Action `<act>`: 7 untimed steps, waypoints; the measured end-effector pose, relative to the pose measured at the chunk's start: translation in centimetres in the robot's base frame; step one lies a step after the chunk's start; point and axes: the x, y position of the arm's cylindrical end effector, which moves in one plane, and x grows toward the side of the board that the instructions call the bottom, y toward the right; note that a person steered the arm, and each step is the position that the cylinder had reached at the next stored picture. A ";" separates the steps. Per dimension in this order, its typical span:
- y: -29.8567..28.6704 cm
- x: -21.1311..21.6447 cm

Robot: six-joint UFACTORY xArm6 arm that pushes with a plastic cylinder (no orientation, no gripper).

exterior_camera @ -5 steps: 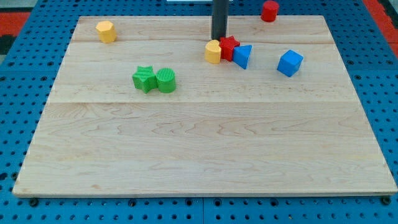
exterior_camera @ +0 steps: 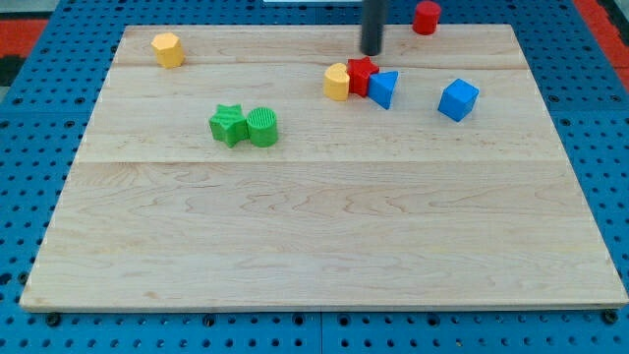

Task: Nudge blue cube down a bit

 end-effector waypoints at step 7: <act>10.1 -3.4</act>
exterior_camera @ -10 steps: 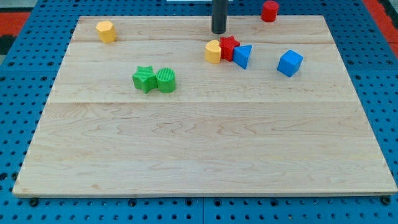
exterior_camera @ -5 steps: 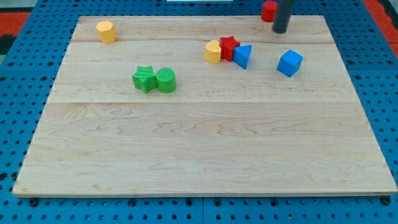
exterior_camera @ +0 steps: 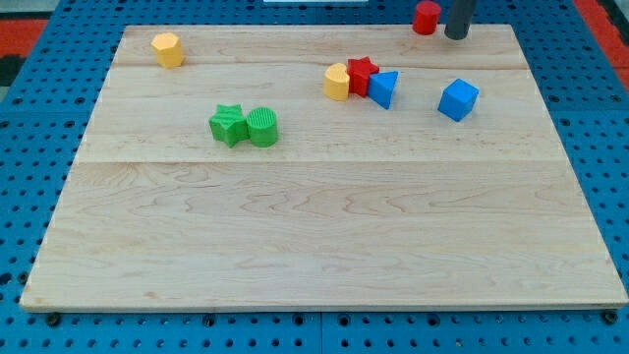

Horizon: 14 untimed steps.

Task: Nudge blue cube down a bit

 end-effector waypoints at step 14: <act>0.0 9.4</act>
